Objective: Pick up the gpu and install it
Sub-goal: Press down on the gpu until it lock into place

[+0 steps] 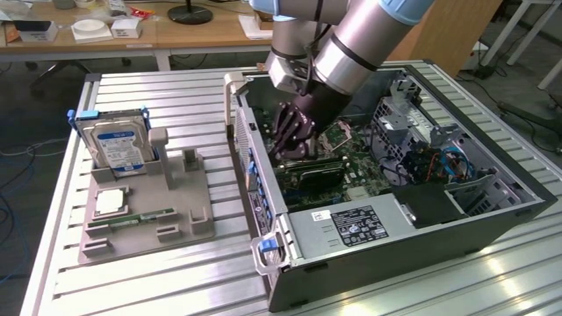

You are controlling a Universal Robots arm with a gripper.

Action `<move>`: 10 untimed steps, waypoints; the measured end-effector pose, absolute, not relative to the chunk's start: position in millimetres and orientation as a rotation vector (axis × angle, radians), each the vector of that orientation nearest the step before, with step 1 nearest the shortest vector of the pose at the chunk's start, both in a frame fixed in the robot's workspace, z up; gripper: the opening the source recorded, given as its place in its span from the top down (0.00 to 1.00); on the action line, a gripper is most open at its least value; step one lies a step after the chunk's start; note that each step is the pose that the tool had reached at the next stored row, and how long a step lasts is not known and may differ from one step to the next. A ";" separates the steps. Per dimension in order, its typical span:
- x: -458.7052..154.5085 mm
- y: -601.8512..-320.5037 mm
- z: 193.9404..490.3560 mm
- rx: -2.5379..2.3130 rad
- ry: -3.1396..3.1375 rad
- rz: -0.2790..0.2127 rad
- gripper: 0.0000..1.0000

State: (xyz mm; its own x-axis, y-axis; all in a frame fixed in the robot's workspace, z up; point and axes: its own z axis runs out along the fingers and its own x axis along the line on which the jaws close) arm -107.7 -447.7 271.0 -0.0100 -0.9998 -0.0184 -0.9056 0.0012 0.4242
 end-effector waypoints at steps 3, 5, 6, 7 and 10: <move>-106.2 -446.8 270.4 1.981 -1.992 -0.463 0.90; -106.0 -446.9 270.2 1.981 -1.992 -0.463 0.90; -105.2 -447.2 270.1 1.981 -1.991 -0.464 0.90; -104.2 -447.9 270.1 1.979 -1.989 -0.467 0.90; -102.6 -450.8 269.8 1.972 -1.982 -0.479 0.90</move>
